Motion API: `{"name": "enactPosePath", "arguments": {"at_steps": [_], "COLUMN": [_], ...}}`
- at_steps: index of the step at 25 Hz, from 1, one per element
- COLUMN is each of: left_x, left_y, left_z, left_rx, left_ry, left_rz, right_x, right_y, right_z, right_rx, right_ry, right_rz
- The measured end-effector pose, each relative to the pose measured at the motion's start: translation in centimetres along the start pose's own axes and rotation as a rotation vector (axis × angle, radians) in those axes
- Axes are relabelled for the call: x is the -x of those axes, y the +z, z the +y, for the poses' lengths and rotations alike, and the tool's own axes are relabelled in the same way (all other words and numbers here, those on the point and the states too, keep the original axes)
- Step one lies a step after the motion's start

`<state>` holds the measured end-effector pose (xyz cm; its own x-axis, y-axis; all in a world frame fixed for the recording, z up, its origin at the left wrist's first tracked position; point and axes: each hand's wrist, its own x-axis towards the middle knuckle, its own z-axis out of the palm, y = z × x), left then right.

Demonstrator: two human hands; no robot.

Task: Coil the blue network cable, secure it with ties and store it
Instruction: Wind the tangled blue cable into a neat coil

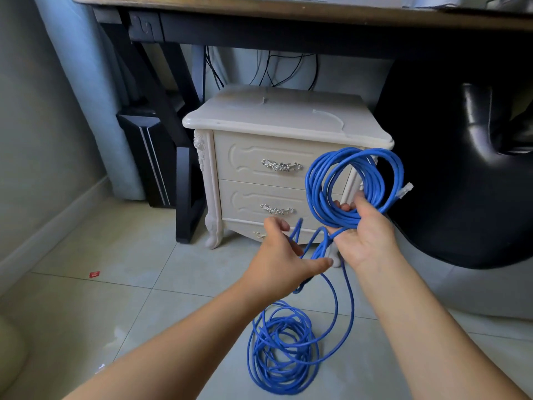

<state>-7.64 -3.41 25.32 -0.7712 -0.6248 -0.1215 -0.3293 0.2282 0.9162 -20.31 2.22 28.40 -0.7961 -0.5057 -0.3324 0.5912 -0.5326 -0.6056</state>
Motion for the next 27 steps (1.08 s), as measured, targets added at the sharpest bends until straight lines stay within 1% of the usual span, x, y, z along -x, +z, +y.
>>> {"name": "enactPosePath", "arguments": {"at_steps": [1,4,9,11,16,19,22,25,27], "left_x": [-0.1,-0.6,-1.0,-1.1,-1.4,-1.4,-1.4,-1.5,-1.6], "left_y": [0.0,-0.7,-2.6,-2.9,-3.6,-4.1,-3.9,-3.7,-3.6], "left_z": [0.2,0.2,-0.1,-0.1,0.0,0.1,0.3,0.4,0.5], "left_rx": [0.039,0.233,0.598,0.657,0.875,0.873,0.762,0.695,0.690], "left_ry": [-0.036,-0.114,-0.164,-0.192,-0.251,-0.264,-0.225,-0.162,-0.125], "left_rz": [-0.009,-0.125,-0.265,-0.282,-0.253,-0.216,-0.116,0.014,0.043], "right_x": [0.0,0.2,0.0,-0.3,-0.2,-0.2,-0.3,-0.7,-0.9], "right_y": [0.0,0.1,0.0,-0.2,-0.2,-0.6,-1.0,-1.5,-1.7], "right_z": [0.0,0.2,-0.5,-0.6,-0.9,-1.1,-1.0,-0.9,-0.8], "right_rx": [-0.005,-0.003,0.023,0.058,0.300,0.441,0.676,0.904,1.018], "right_ry": [0.004,-0.002,-0.016,-0.024,-0.125,-0.169,-0.180,-0.128,-0.086], "right_rz": [-0.002,0.008,0.034,0.070,0.132,0.134,0.102,0.069,0.053]}}
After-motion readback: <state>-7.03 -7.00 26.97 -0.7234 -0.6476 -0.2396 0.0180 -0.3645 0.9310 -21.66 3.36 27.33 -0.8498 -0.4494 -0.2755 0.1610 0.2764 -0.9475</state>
